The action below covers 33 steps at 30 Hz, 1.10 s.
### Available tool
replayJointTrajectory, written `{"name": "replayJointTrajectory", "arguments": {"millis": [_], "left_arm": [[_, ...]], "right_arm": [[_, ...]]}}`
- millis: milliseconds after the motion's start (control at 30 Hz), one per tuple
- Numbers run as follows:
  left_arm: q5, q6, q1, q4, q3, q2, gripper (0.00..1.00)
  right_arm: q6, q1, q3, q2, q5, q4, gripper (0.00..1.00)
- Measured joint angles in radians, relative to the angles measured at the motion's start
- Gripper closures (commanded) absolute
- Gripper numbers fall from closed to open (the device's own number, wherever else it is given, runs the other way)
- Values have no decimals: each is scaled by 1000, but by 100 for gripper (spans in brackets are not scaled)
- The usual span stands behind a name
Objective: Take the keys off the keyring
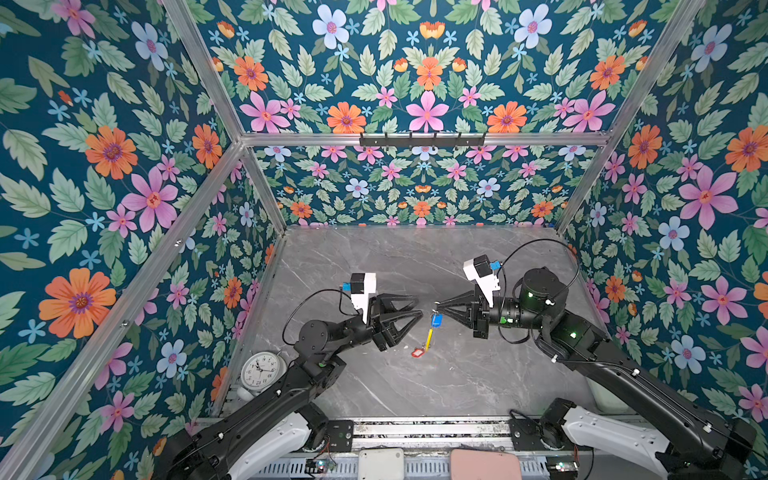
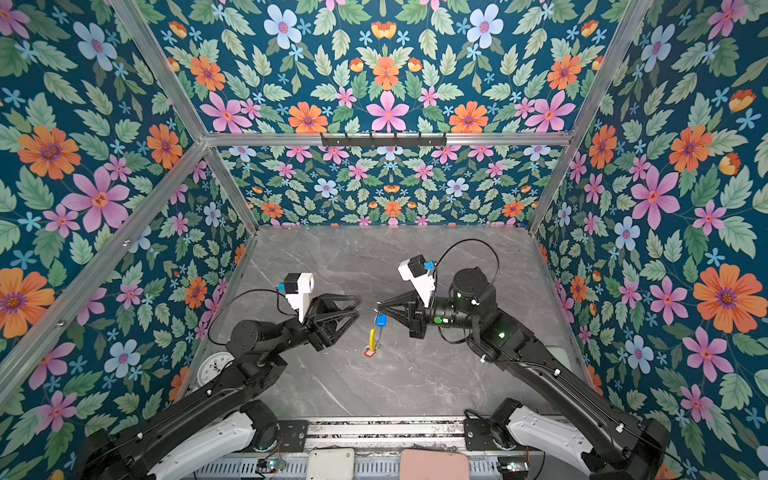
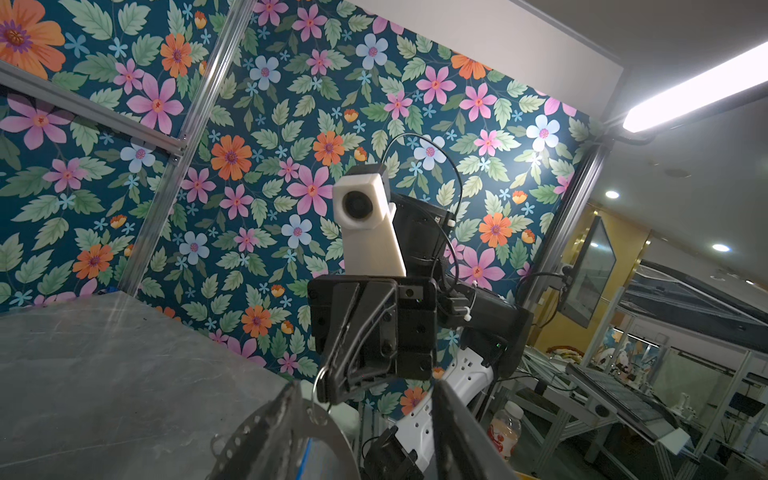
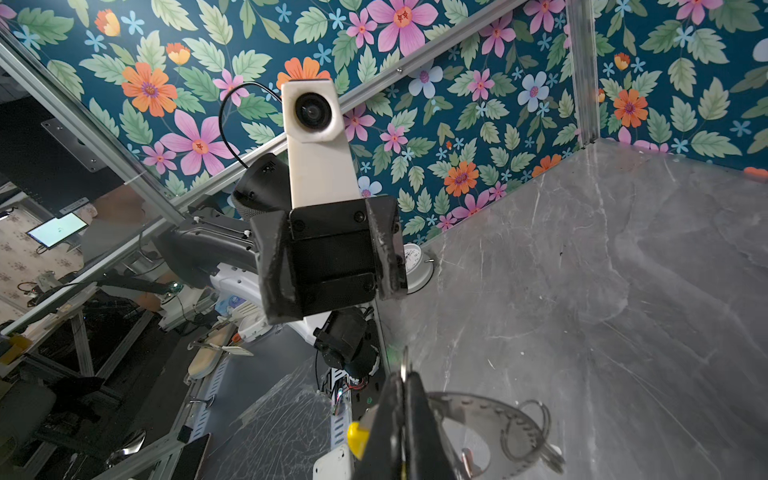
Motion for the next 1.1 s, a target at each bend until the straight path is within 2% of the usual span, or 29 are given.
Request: {"name": "replayJointTrajectory", "arguments": {"millis": [233, 567, 867, 1100], "left_arm": [[40, 56, 1, -217, 85, 15, 53], [162, 148, 2, -539, 237, 115, 67], [239, 194, 2, -660, 288, 137, 78], [251, 212, 2, -695, 292, 130, 68]], "right_arm": [[-70, -68, 16, 5, -107, -106, 100], [-185, -69, 91, 23, -212, -260, 100], [-233, -69, 113, 48, -219, -323, 100], [-236, -68, 115, 50, -228, -332, 100]]}}
